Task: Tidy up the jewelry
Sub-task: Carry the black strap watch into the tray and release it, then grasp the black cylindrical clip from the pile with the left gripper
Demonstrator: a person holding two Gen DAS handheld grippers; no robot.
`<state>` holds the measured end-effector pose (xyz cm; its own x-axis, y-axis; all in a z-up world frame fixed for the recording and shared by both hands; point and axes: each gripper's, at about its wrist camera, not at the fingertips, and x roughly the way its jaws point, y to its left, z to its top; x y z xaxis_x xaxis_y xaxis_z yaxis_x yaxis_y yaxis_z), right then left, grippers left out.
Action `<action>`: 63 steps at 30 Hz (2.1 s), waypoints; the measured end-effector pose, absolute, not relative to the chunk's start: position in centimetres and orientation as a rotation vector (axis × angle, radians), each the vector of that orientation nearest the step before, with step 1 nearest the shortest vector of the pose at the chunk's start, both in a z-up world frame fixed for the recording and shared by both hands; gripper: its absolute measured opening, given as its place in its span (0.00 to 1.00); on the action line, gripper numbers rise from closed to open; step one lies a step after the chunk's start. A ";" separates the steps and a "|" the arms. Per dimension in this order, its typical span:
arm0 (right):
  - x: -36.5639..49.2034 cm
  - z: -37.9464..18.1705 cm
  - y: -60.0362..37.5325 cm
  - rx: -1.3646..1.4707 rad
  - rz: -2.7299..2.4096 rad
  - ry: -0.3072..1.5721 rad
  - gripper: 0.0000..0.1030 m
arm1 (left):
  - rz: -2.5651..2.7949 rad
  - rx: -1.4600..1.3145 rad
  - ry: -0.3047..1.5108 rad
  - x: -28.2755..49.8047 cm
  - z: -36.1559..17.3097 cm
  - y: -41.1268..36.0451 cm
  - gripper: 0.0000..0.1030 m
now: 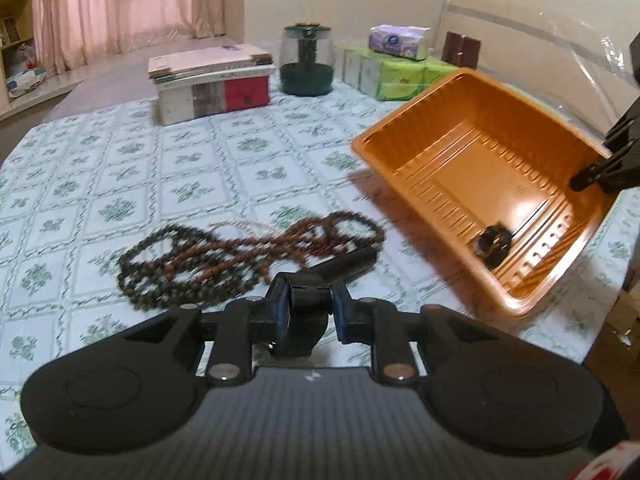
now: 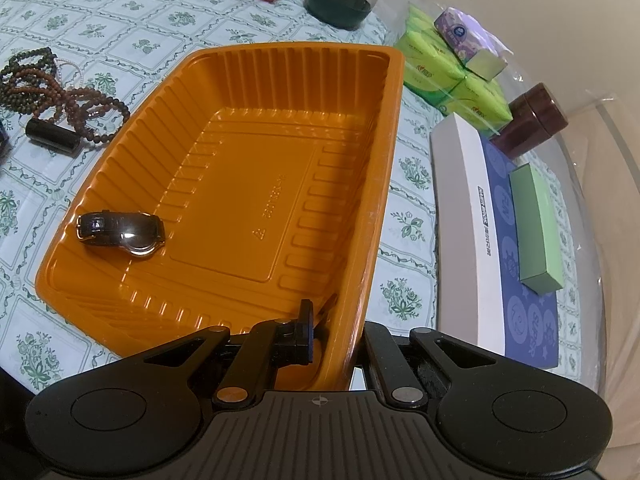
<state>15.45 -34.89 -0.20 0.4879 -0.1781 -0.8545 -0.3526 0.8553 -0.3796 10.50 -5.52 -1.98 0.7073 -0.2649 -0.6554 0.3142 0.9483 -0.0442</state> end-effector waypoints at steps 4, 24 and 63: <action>15.4 -0.2 -34.9 -0.560 0.113 1.070 0.04 | -0.372 0.071 0.687 11.1 -0.8 -7.3 0.19; 15.5 -0.4 -35.2 -0.547 0.119 1.069 0.04 | -0.778 -0.035 0.672 13.5 1.0 -18.1 0.19; 15.3 -0.7 -35.4 -0.540 0.116 1.070 0.04 | -0.368 0.269 0.638 11.7 -5.8 -7.3 0.40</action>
<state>15.33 -35.38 -0.68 0.4873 -0.1658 -0.8574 -0.3452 0.8653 -0.3635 11.73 -7.26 -5.81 0.7423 -0.2497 -0.6218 0.4130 0.9012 0.1311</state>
